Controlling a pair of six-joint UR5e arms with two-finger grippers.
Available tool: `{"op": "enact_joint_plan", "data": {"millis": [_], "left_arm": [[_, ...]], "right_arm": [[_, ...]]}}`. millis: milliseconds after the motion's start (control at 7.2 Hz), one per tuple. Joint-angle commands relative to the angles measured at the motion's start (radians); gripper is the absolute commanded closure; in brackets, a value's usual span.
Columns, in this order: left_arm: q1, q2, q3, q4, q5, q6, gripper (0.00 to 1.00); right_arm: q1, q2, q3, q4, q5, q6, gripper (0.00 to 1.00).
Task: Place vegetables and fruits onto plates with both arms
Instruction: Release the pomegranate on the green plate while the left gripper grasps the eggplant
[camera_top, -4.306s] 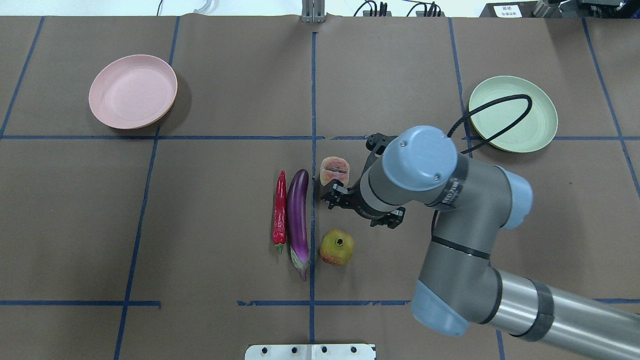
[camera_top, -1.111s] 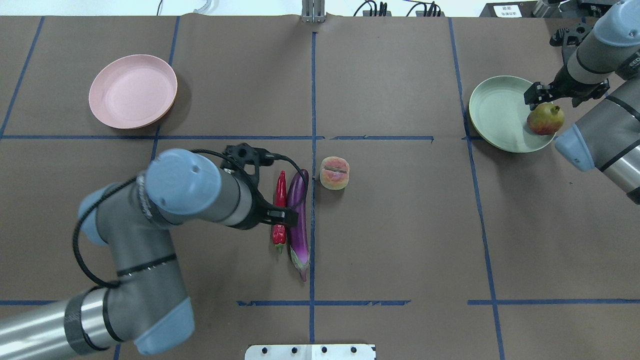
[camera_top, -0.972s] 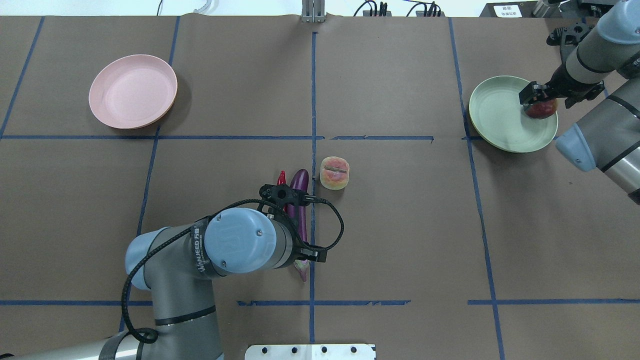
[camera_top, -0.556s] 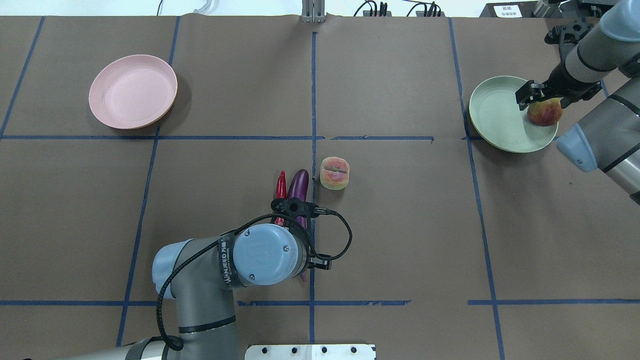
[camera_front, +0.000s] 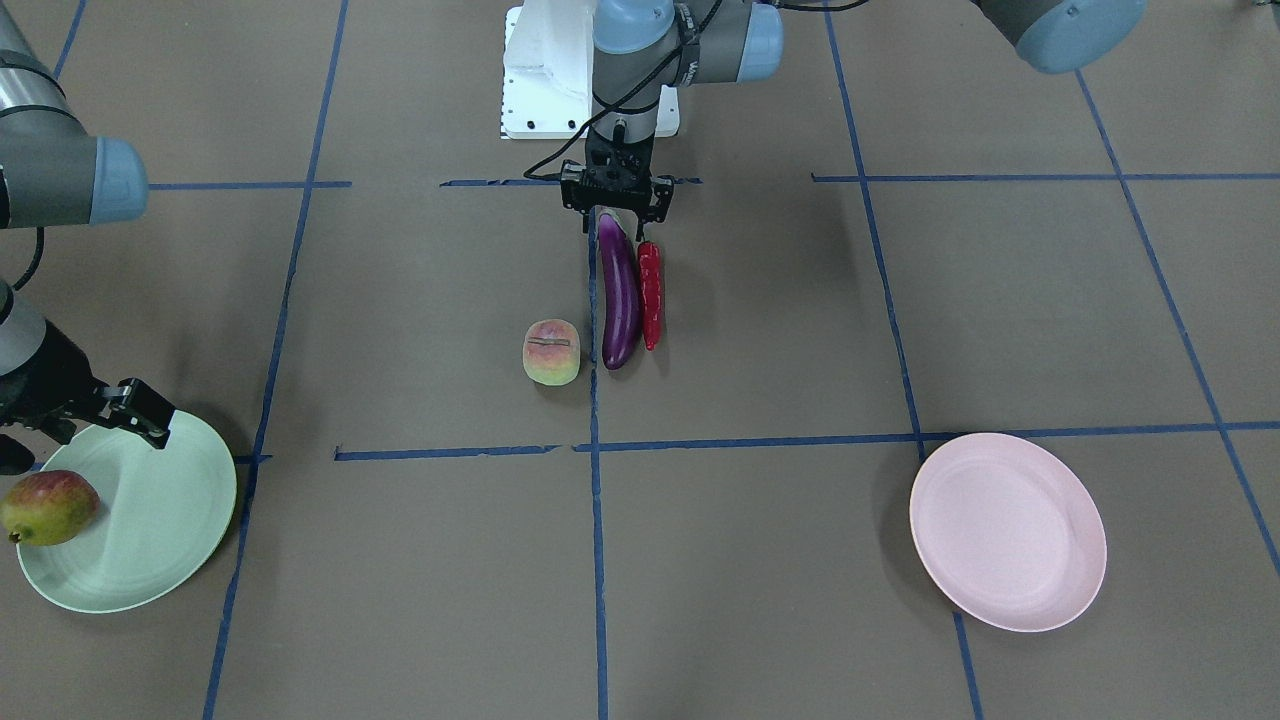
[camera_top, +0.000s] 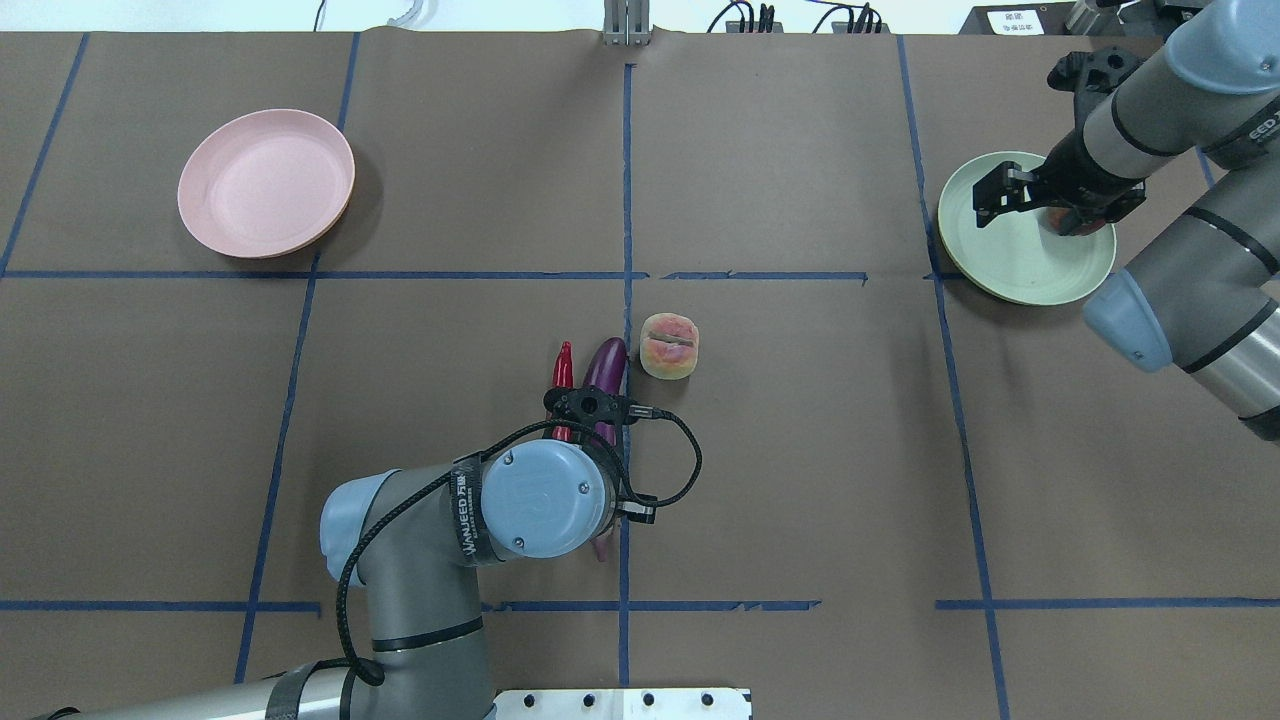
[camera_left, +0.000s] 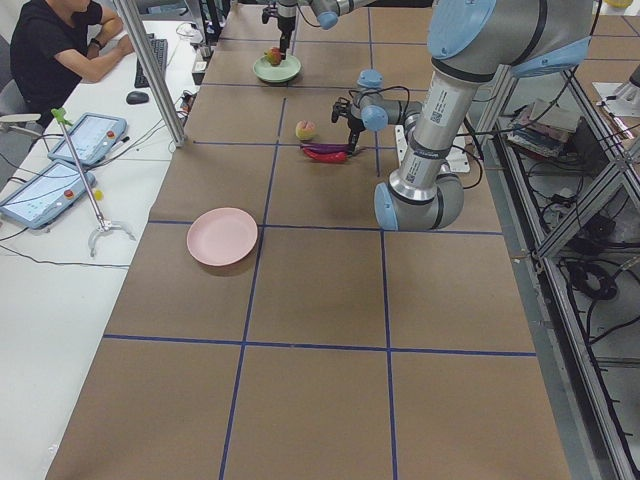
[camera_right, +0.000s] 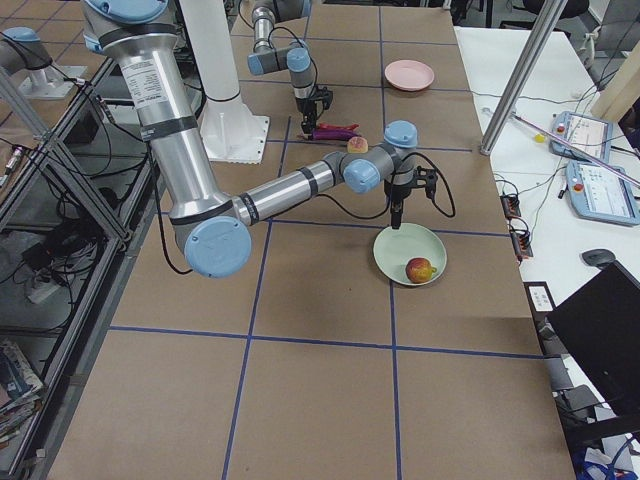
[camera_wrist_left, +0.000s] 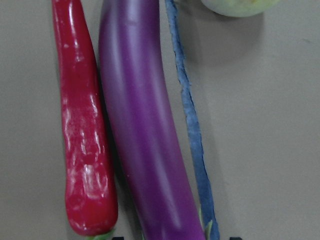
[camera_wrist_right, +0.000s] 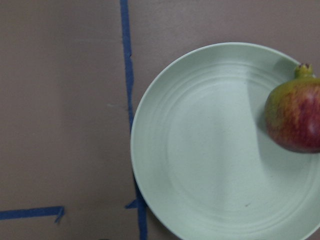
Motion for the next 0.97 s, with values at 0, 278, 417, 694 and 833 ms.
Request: {"op": "enact_joint_plan", "data": {"millis": [0, 278, 417, 694, 833], "left_arm": [[-0.044, -0.002, 0.001, -0.007, 0.0, 0.0, 0.99], [-0.115, -0.005, -0.046, -0.02, -0.001, -0.017, 1.0], [-0.165, -0.002, -0.106, -0.026, -0.003, -0.058, 1.0], [-0.285, 0.045, -0.133, -0.03, -0.007, -0.074, 1.0], [-0.381, 0.076, -0.12, -0.03, -0.022, -0.064, 1.0]], "right_arm": [[-0.052, 0.001, 0.062, 0.0, 0.0, 0.095, 0.0], [-0.185, 0.059, 0.116, 0.002, -0.03, 0.336, 0.0], [-0.255, 0.108, 0.117, 0.0, -0.081, 0.452, 0.0], [-0.363, 0.168, 0.116, 0.0, -0.162, 0.615, 0.0], [-0.412, 0.203, 0.114, 0.002, -0.209, 0.717, 0.0]]}}
